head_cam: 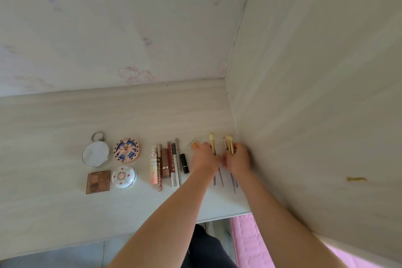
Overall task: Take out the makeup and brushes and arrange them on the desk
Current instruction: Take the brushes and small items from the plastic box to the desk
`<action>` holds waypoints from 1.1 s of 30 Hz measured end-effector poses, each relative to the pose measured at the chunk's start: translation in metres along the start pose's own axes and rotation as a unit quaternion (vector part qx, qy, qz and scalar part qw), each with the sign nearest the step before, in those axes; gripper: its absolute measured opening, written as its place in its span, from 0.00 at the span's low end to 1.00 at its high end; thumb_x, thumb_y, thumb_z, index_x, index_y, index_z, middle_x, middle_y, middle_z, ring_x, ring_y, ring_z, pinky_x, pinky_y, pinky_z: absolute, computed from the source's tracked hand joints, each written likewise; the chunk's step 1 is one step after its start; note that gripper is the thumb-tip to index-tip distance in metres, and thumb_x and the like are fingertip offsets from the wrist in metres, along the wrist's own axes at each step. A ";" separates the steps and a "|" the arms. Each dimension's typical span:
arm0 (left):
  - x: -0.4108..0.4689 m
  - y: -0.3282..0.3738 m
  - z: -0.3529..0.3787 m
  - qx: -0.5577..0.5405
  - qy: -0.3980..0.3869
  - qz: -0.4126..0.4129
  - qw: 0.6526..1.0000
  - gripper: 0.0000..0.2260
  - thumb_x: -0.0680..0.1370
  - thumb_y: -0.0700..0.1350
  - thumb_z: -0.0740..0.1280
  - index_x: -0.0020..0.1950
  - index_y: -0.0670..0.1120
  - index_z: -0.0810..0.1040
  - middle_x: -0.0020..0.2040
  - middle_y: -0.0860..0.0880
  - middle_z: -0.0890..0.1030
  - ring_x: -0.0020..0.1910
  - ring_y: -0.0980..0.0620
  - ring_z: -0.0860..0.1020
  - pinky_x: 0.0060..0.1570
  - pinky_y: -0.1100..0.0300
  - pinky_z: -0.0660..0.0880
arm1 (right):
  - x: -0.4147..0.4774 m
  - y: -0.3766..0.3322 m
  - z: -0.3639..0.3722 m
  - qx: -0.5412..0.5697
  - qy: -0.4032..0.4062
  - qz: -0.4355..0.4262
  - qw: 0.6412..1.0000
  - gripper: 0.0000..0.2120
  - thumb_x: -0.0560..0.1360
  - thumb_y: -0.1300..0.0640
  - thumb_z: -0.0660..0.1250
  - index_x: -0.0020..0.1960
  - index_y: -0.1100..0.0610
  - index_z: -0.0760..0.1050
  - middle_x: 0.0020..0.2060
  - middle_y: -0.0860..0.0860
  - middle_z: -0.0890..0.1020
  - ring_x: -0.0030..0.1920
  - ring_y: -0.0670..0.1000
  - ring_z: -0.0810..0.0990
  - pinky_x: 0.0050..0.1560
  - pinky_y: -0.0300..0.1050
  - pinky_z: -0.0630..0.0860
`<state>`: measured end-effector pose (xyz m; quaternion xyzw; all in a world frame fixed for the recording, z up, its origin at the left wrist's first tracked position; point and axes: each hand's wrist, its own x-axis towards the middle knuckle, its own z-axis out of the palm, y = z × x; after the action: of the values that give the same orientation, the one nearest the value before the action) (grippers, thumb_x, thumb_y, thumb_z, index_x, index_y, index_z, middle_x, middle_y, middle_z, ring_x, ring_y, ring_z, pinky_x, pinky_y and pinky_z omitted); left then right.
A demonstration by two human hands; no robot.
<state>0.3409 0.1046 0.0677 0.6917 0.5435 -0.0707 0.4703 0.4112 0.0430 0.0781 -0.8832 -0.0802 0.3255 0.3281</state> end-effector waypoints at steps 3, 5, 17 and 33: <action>0.004 0.002 -0.001 -0.002 -0.006 -0.009 1.000 0.06 0.76 0.45 0.67 0.48 0.46 0.71 0.42 0.47 0.80 0.34 0.48 0.83 0.38 0.50 0.82 | 0.004 -0.002 0.002 -0.020 0.006 -0.008 1.000 0.05 0.73 0.66 0.65 0.48 0.61 0.76 0.39 0.56 0.81 0.39 0.55 0.79 0.38 0.43 0.74; 0.006 0.005 -0.002 -0.010 -0.009 -0.019 1.000 0.06 0.77 0.45 0.67 0.48 0.45 0.71 0.43 0.46 0.80 0.33 0.49 0.83 0.35 0.51 0.82 | 0.007 -0.003 0.001 -0.035 0.018 -0.023 0.999 0.05 0.74 0.65 0.64 0.50 0.61 0.76 0.41 0.56 0.80 0.39 0.53 0.76 0.38 0.40 0.68; -0.004 0.011 -0.004 0.163 0.020 0.024 0.986 0.09 0.80 0.50 0.61 0.52 0.45 0.71 0.37 0.50 0.71 0.40 0.48 0.78 0.32 0.57 0.72 | 0.000 -0.002 -0.006 -0.119 0.039 -0.076 0.989 0.06 0.77 0.64 0.60 0.48 0.64 0.76 0.43 0.58 0.80 0.40 0.54 0.75 0.37 0.40 0.63; -0.017 0.006 0.000 0.126 0.040 0.064 0.989 0.12 0.78 0.47 0.66 0.57 0.43 0.70 0.49 0.45 0.78 0.43 0.48 0.78 0.34 0.59 0.72 | -0.015 0.017 -0.005 -0.134 0.028 -0.128 0.982 0.20 0.75 0.68 0.62 0.66 0.61 0.70 0.58 0.58 0.75 0.58 0.56 0.75 0.57 0.42 0.69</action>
<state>0.3387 0.0931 0.0815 0.7812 0.5033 -0.0806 0.3604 0.4014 0.0216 0.0780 -0.9105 -0.2260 0.2419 0.2479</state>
